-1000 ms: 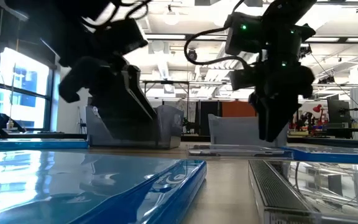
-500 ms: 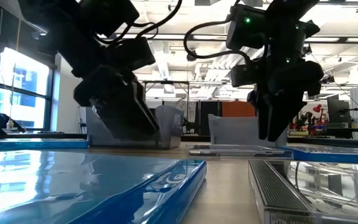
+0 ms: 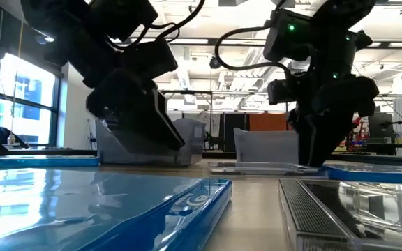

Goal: Pick & place jewel cases by type
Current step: Put the top black CD case into the left black bin

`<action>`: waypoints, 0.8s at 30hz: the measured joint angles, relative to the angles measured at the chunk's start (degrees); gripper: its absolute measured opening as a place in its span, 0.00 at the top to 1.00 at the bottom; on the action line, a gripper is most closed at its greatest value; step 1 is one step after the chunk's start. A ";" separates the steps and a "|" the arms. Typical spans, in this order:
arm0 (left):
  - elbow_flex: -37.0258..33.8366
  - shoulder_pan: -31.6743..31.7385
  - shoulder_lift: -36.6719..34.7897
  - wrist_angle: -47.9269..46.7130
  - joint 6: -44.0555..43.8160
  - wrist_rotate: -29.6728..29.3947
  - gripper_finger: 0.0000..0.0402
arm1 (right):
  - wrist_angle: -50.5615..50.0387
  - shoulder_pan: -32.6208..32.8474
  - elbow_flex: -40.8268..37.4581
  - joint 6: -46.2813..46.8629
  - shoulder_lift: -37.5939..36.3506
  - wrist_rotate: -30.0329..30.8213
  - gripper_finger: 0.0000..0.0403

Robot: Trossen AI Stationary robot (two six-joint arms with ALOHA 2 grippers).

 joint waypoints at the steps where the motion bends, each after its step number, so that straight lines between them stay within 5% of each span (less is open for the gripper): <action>1: -0.09 0.00 -0.42 -0.34 1.25 -1.32 0.60 | -0.02 0.00 -0.03 -0.01 0.15 -0.27 0.40; 6: 2.66 0.03 -3.11 -5.76 6.09 -8.47 0.60 | 0.83 -0.04 -0.07 -0.18 0.17 -2.47 0.40; 11: 9.61 0.00 -4.93 -17.71 7.52 -9.11 0.60 | 1.58 0.07 -0.09 -0.15 0.17 -2.19 0.40; 15: 14.07 -0.24 -5.52 -30.06 2.04 -6.98 0.60 | 2.22 0.07 -0.09 -0.20 0.19 -2.04 0.40; 20: 12.87 -2.58 -5.45 -33.03 -1.94 0.56 0.60 | 2.76 0.35 -0.09 -0.20 0.21 -1.97 0.40; 24: 11.22 -6.67 -5.45 -33.40 -7.37 -6.78 0.60 | 3.27 0.37 -0.09 -0.12 0.21 -1.85 0.40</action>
